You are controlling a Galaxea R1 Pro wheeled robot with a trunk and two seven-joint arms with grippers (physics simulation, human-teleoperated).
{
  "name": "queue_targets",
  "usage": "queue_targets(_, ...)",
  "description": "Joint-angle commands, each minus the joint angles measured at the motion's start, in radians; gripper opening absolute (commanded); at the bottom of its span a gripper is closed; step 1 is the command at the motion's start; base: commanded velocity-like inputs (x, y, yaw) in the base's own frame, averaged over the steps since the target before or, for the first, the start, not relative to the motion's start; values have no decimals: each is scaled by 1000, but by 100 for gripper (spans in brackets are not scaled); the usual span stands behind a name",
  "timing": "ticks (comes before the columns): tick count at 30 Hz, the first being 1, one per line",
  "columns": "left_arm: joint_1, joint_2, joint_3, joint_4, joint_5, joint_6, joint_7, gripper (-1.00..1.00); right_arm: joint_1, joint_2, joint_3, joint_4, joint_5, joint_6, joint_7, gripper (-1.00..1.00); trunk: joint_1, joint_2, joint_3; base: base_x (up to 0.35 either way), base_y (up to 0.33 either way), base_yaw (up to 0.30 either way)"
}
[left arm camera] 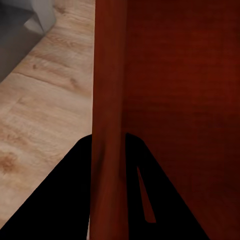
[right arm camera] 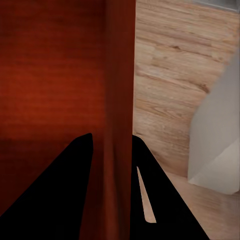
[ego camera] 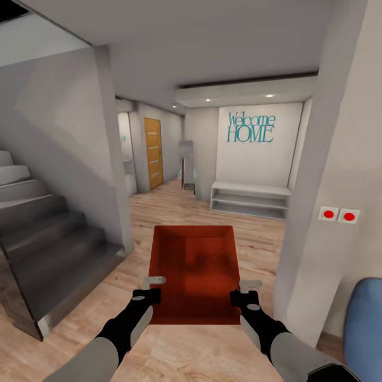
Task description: Move the two storage containers from the living room to the garage. In the garage, place one container on the floor and stack the other container on top of it (either order is fine).
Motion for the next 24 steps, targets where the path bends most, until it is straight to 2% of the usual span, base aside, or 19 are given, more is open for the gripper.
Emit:
queue_targets(1, -1, 0, 12, -21, 46, -34, 25, -100, 0, 18, -19, 3, -15, -7, -1, -100, 1, -1, -2, 325, 0, 0)
queue_targets(10, -1, 0, 11, -21, 46, -34, 18, -100, 0, 18, -19, 3, -14, -7, -1, -100, 1, -1, -2, 326, 21, 0)
queue_targets(24, -1, 0, 11, -21, 46, -34, 17, -100, 0, 18, -19, 3, -14, -7, -1, -100, 1, -1, -2, 326, 88, 0)
